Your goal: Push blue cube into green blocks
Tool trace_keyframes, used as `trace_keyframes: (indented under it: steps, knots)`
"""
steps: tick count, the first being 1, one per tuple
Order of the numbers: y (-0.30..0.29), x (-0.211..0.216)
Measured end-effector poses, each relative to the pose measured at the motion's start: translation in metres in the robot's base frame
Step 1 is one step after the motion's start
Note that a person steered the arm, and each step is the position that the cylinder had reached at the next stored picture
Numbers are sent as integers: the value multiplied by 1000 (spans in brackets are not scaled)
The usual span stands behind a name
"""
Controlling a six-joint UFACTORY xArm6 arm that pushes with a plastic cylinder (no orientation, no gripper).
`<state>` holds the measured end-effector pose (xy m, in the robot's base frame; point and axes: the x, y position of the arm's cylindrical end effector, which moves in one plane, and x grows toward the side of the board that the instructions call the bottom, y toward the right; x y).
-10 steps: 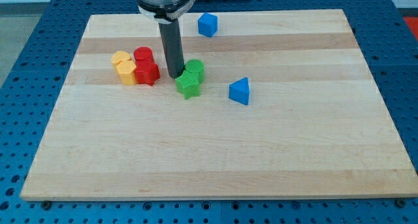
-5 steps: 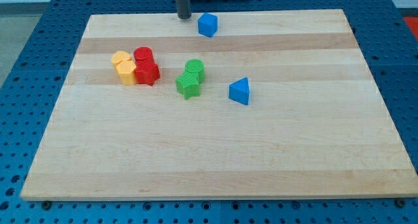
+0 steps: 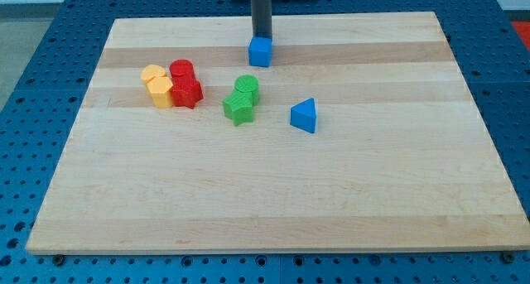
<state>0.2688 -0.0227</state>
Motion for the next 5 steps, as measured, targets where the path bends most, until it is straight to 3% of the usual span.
trace_keyframes:
  steps: [2,3,5]
  knots:
    - [0,55]
    - [8,57]
    - [102,77]
